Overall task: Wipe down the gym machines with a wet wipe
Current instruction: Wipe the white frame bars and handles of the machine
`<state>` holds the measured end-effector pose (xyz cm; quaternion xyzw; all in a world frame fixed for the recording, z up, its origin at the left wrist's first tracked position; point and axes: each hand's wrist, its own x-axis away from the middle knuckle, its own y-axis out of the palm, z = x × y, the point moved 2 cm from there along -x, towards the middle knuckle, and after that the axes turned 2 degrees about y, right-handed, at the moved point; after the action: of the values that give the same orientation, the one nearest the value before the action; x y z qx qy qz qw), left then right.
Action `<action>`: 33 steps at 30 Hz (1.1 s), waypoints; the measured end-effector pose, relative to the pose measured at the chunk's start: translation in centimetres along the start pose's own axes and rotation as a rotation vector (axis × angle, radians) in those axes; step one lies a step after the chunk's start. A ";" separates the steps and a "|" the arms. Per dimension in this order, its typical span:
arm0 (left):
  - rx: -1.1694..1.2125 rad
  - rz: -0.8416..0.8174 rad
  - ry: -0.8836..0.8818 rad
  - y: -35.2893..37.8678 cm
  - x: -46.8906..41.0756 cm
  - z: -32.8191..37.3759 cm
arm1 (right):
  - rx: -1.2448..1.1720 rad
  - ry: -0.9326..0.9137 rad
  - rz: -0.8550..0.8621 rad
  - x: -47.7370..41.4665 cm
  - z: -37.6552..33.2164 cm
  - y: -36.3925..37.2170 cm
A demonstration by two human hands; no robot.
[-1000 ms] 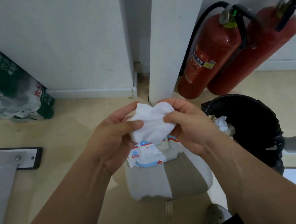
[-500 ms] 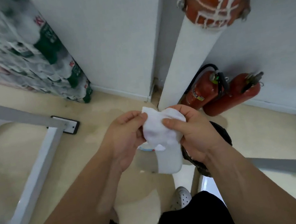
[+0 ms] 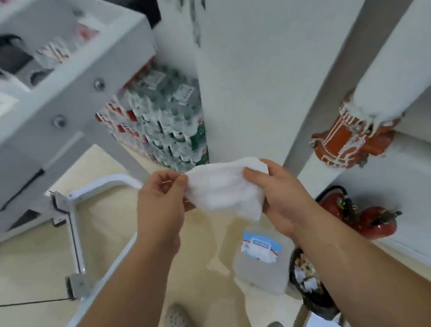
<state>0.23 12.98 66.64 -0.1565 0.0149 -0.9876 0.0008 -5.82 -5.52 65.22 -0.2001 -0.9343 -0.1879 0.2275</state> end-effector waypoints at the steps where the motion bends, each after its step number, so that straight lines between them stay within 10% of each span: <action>1: -0.012 0.019 0.024 -1.1 -0.2 1.5 | -0.016 -0.017 -0.014 0.1 -1.0 1.8; 9: -0.393 0.106 0.396 -11.2 -2.9 11.2 | 0.022 -0.119 0.034 0.5 -5.1 14.5; 16: -0.954 0.211 0.820 -17.1 -9.1 16.3 | 0.384 -0.639 0.117 -3.2 -12.0 22.1; 23: -1.176 0.289 0.564 -19.6 -15.8 14.8 | 1.753 -0.792 -0.283 -12.5 -13.7 27.2; 33: -1.257 0.332 0.503 -19.4 -16.6 14.6 | 1.749 -1.126 -0.356 -17.2 -13.4 27.8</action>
<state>20.62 32.02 75.95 0.1107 0.6071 -0.7848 0.0573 25.73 7.24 74.91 0.1153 -0.7310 0.6406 -0.2049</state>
